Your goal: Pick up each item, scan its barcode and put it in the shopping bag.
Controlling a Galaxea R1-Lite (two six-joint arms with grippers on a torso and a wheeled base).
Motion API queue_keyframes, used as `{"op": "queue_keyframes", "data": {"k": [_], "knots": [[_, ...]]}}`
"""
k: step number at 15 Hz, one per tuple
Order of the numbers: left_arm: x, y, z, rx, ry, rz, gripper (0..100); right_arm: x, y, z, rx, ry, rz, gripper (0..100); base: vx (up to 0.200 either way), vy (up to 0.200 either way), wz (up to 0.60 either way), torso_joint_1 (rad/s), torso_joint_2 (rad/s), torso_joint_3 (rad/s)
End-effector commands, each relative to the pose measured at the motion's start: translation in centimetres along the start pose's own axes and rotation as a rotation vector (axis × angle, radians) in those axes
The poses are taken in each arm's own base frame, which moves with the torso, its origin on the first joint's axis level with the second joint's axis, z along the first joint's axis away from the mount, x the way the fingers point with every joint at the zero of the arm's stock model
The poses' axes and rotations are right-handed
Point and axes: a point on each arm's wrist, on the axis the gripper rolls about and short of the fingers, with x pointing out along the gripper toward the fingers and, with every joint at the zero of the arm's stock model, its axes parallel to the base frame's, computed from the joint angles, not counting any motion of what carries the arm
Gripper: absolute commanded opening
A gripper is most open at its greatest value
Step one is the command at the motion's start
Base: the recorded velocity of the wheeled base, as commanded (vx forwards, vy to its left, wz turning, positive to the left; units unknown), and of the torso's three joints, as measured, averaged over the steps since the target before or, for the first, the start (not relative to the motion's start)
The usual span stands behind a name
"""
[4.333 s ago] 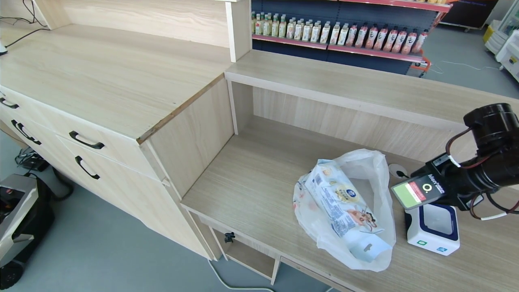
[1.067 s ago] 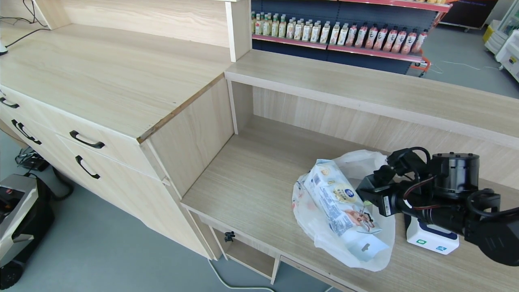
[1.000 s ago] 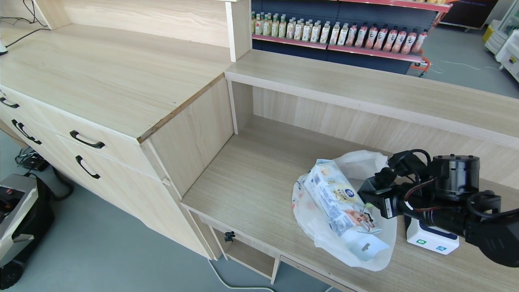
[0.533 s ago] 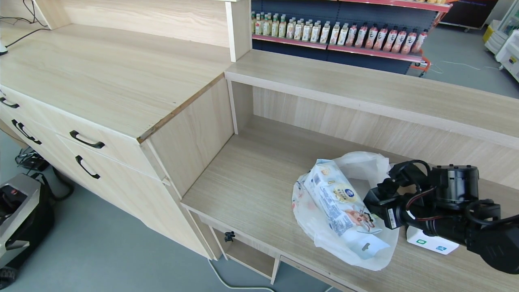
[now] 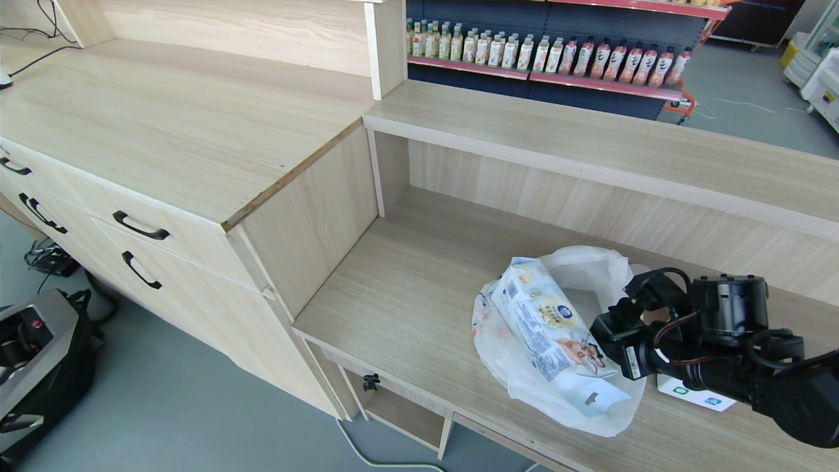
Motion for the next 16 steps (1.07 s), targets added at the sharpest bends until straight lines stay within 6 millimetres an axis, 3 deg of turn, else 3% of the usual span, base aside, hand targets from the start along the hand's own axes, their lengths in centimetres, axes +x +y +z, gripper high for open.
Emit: {"op": "queue_keyframes", "data": {"k": [1,16], "knots": [[0.0,0.0,0.0,0.000,-0.001,0.001,100,0.2,0.0,-0.1,0.000,0.005,0.002,0,0.000,0.000,0.00,0.000,0.00,0.000],[0.0,0.0,0.0,0.000,-0.001,0.001,100,1.5,0.3,-1.2,-0.001,0.043,0.011,0,0.000,0.000,0.00,0.000,0.00,0.000]]}}
